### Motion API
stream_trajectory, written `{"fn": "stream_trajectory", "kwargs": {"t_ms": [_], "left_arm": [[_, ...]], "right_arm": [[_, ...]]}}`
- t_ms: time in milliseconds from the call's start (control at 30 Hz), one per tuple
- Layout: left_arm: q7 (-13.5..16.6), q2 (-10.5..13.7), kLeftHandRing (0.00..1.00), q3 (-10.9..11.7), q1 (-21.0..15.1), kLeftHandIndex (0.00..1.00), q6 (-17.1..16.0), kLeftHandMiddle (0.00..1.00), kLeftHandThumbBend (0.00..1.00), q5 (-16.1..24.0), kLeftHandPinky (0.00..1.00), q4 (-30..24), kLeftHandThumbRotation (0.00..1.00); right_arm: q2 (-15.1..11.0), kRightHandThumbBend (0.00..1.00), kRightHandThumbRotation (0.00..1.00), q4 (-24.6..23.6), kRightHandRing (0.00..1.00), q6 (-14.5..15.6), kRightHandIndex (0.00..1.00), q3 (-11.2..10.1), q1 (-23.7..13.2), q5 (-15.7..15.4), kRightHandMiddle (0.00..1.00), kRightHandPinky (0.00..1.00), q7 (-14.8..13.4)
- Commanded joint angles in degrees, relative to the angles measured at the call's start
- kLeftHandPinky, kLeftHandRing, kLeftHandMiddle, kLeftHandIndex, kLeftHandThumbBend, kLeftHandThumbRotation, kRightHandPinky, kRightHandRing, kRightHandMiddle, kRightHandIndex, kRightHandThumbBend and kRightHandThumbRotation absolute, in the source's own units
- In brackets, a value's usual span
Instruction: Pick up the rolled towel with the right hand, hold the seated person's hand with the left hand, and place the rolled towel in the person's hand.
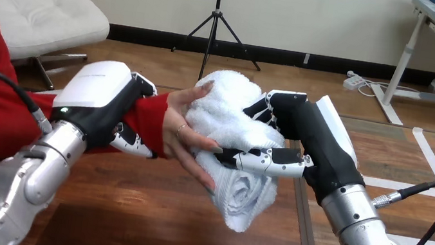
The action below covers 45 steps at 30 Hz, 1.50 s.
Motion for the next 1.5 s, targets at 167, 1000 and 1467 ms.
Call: {"fn": "stream_trajectory", "kwargs": {"t_ms": [167,1000,1467], "left_arm": [[-3.0,-1.6,0.61,0.3,-5.7,0.68,-1.8,0.66,0.79,-3.6,0.49,-6.6,0.3],[-6.1,-0.7,0.67,1.0,-3.6,0.72,-1.2,0.71,0.8,-5.2,0.55,-10.1,0.44],[-17.5,0.8,0.8,1.3,-2.6,0.82,7.0,0.81,0.93,-6.9,0.71,-16.8,0.57]], "right_arm": [[2.2,0.75,0.04,-5.9,0.34,2.5,0.44,0.7,-3.0,2.6,0.4,0.27,1.2],[1.3,0.89,0.66,-7.1,0.5,5.7,0.56,0.7,-2.6,1.9,0.53,0.43,1.5],[0.6,0.93,0.88,-6.0,0.58,3.6,0.66,0.4,-2.0,2.1,0.62,0.49,1.9]]}}
